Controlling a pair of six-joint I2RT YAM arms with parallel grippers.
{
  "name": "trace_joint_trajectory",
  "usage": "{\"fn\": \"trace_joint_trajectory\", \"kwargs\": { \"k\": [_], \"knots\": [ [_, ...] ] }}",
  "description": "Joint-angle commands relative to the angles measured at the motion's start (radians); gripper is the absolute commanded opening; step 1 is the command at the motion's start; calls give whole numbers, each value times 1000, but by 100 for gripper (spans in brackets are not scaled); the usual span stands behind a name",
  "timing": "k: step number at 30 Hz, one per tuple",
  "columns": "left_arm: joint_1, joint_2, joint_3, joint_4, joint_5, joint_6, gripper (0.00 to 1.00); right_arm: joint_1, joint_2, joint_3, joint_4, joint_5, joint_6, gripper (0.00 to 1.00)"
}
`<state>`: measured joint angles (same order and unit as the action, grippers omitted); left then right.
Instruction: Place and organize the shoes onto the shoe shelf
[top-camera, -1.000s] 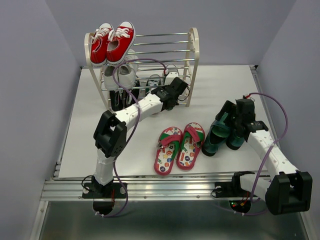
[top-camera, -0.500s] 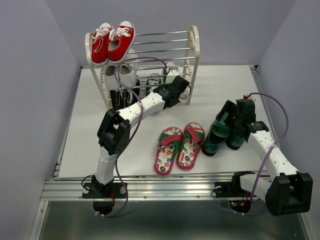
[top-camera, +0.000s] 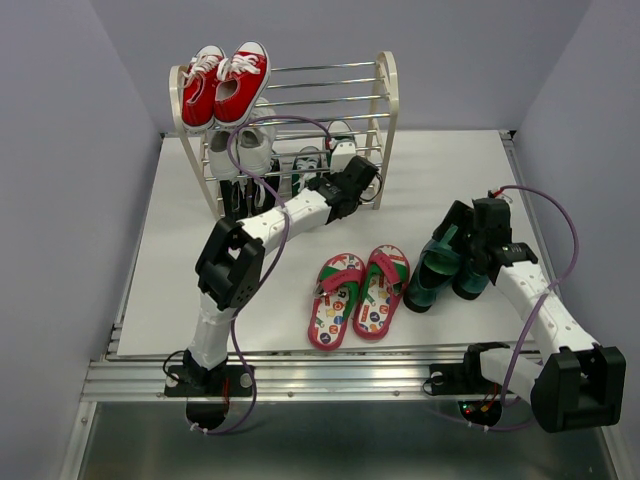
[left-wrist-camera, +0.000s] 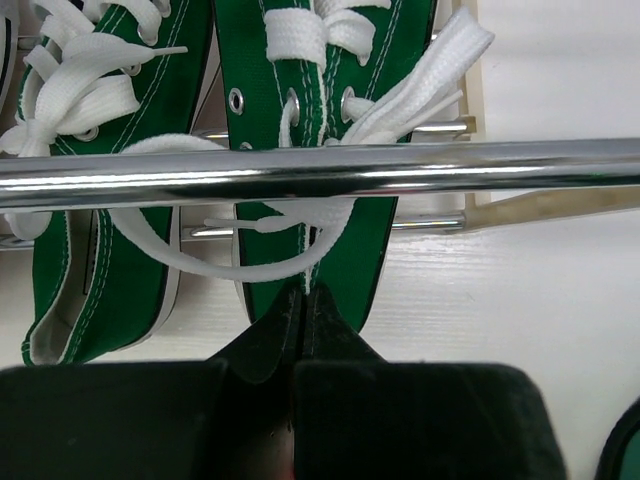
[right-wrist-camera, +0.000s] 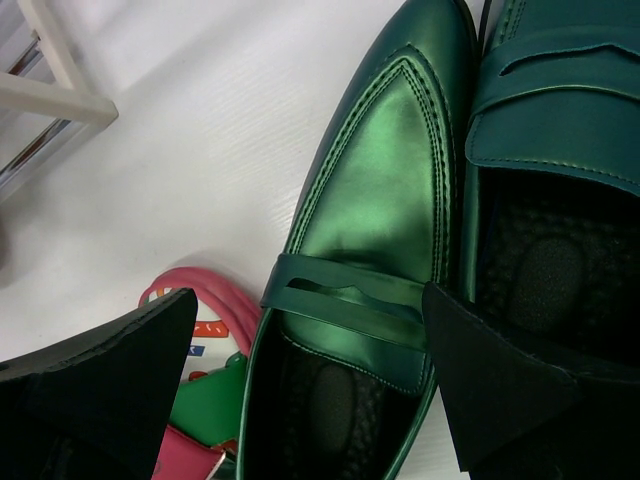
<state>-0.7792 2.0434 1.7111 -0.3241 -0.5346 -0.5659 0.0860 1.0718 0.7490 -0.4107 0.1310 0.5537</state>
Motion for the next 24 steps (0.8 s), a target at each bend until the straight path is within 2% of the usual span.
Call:
{"fn": "trace_joint_trajectory", "kwargs": {
  "k": [1,5,19,21,24],
  "knots": [
    [12,-54,1,157,-71,-34,0,-2,-12,-3,38,19,-5,100],
    [12,-58,-36,238,-68,12,0,-2,-12,-8,39,22,-6,100],
    [12,-32,-39,286,-96,32,7,-2,-16,-5,43,32,-8,100],
    [14,-19,-42,290,-99,35,13,-2,-18,-7,42,32,-6,100],
    [14,-12,-48,287,-99,23,33,-2,-16,-7,41,25,-8,100]
  ]
}}
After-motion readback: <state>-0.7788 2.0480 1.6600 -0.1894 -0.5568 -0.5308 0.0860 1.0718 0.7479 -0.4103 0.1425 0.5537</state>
